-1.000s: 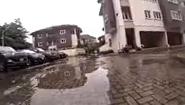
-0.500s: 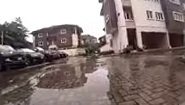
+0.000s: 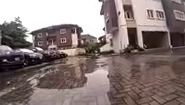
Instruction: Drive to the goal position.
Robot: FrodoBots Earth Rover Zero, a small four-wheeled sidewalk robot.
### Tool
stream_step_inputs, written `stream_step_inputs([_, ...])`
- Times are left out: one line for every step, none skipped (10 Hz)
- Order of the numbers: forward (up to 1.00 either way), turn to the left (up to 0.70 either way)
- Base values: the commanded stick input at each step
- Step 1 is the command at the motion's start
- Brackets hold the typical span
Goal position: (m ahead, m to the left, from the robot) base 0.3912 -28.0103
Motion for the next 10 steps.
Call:
stream_step_inputs([0.50,0.00])
stream_step_inputs([0.50,0.00])
stream_step_inputs([0.50,0.00])
stream_step_inputs([0.50,0.00])
stream_step_inputs([0.50,0.00])
stream_step_inputs([0.50,0.00])
stream_step_inputs([0.50,0.00])
stream_step_inputs([0.50,0.00])
stream_step_inputs([0.50,0.00])
stream_step_inputs([0.50,0.00])
